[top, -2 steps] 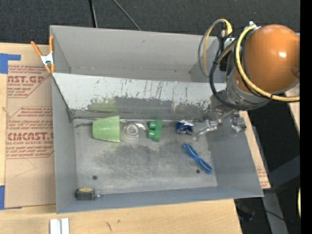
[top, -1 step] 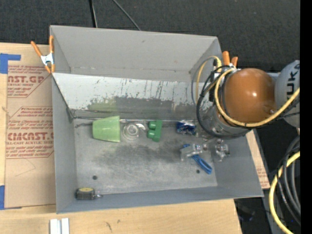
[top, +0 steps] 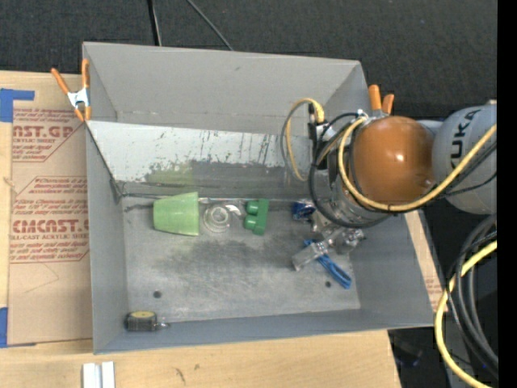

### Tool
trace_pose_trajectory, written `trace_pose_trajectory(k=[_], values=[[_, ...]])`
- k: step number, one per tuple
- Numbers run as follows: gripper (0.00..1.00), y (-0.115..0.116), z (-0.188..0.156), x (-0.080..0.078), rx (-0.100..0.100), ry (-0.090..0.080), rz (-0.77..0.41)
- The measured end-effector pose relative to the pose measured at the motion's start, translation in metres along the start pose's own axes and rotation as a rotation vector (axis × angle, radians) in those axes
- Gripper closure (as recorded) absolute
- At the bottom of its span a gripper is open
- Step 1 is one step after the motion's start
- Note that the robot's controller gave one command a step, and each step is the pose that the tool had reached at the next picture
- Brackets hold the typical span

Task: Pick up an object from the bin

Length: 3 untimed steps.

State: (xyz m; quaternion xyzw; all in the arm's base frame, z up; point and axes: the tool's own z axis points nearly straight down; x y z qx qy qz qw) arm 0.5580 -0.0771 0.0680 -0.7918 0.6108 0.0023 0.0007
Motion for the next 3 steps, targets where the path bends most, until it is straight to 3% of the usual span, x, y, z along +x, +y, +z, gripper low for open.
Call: trace_pose_trajectory(k=[1, 2, 3], values=[[1.0, 0.0, -0.001, 0.0, 0.001, 0.0, 0.001], [1.0, 0.025, -0.101, 0.007, 0.008, 0.005, 0.087], [1.0, 0.025, -0.188, -0.01, 0.01, 0.005, 0.1]])
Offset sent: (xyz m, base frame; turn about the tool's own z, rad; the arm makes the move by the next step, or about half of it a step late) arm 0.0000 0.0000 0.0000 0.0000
